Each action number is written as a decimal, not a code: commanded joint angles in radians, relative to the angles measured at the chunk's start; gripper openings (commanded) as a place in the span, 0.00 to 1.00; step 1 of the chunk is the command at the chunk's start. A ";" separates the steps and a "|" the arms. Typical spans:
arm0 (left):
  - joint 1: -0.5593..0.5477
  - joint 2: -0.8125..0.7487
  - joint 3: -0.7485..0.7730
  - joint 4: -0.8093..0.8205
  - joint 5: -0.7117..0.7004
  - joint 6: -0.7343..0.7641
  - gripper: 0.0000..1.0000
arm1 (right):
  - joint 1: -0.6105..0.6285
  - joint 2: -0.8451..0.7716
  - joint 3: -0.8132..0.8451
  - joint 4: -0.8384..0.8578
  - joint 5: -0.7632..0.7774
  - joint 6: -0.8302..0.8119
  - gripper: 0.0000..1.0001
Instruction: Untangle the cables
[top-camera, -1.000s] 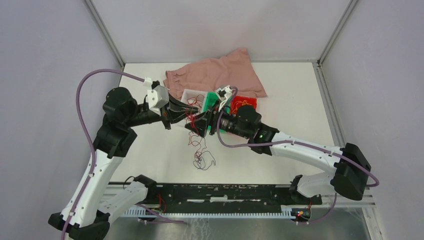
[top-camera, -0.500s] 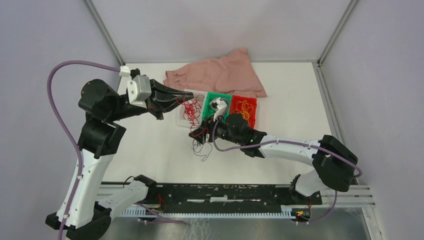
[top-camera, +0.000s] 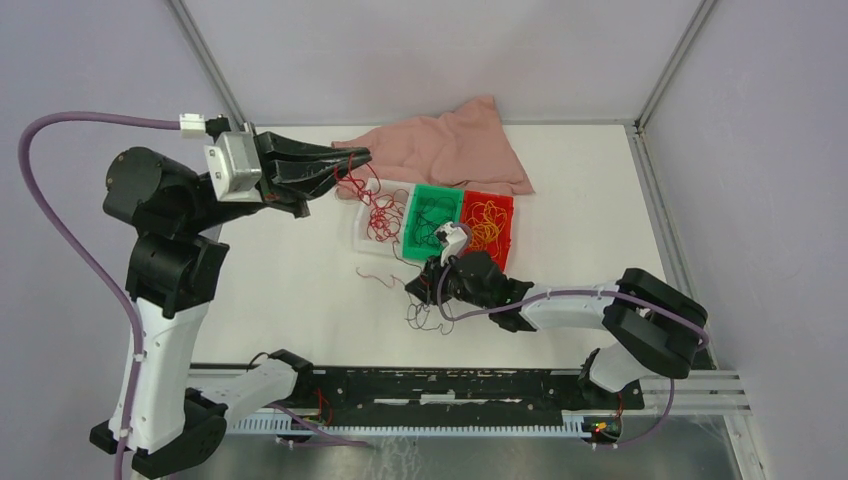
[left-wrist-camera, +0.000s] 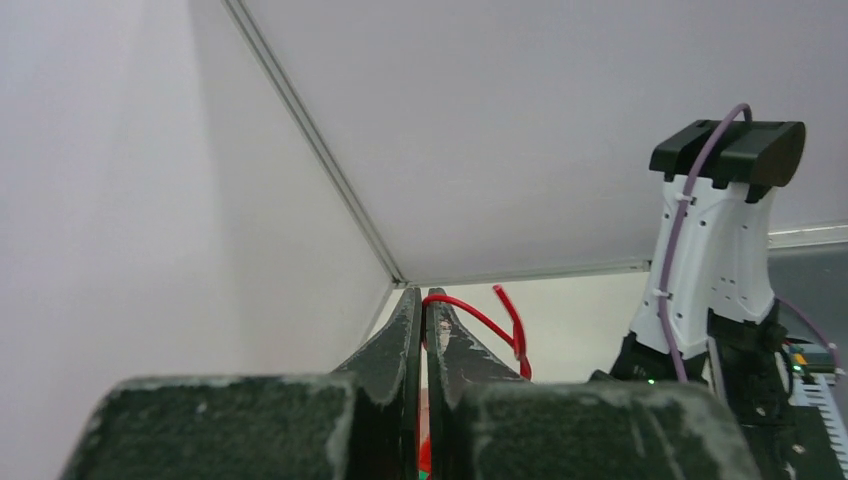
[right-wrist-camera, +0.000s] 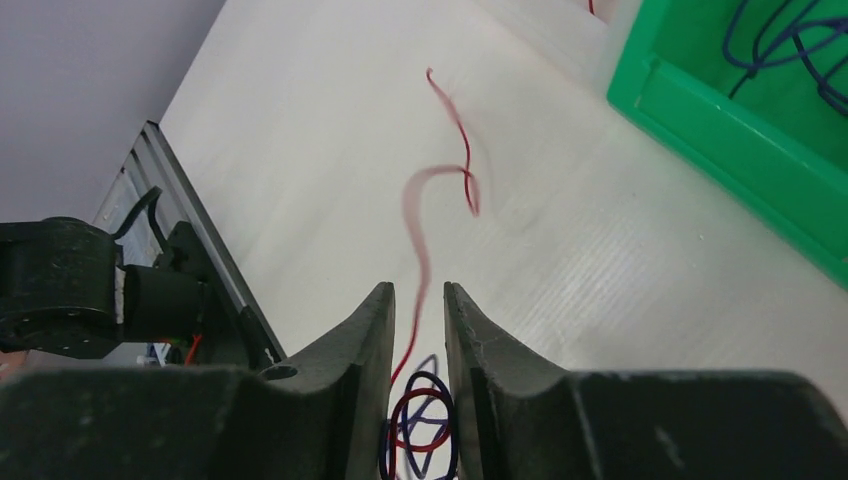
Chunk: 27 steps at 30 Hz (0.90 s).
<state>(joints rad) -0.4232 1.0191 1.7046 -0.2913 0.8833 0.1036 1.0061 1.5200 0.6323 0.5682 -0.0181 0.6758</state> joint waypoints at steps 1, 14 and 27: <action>-0.004 0.020 0.103 0.019 -0.064 0.078 0.03 | 0.002 0.001 -0.048 0.079 0.044 0.004 0.29; -0.005 0.092 0.283 0.101 -0.215 0.170 0.03 | 0.002 0.026 -0.127 0.110 0.083 -0.012 0.41; -0.005 0.098 0.292 0.355 -0.501 0.258 0.03 | 0.003 -0.027 -0.188 0.169 0.109 0.024 0.65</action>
<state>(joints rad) -0.4232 1.1133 1.9701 -0.0952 0.5411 0.2935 1.0061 1.5322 0.4637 0.6506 0.0719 0.6807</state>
